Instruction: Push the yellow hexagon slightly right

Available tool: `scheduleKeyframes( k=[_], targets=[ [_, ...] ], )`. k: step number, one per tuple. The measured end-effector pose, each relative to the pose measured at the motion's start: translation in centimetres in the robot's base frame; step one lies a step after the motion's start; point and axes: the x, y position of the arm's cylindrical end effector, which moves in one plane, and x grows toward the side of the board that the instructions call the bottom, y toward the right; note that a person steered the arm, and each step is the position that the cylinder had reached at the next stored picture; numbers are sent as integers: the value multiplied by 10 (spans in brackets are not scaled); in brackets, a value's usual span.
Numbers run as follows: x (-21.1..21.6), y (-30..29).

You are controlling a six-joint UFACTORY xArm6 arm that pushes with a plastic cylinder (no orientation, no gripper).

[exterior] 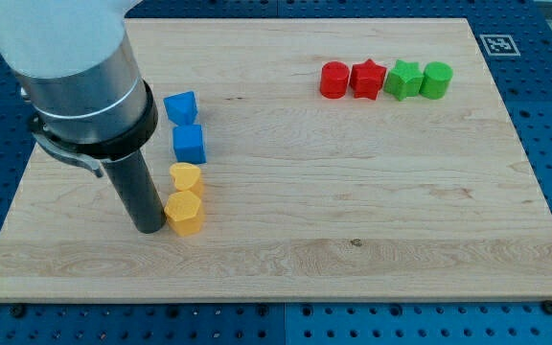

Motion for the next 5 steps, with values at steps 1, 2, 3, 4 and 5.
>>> scheduleKeyframes(
  k=[1,2,3,4,5],
  targets=[
    [0,17],
    [0,30],
    [0,30],
    [0,31],
    [0,31]
  ],
)
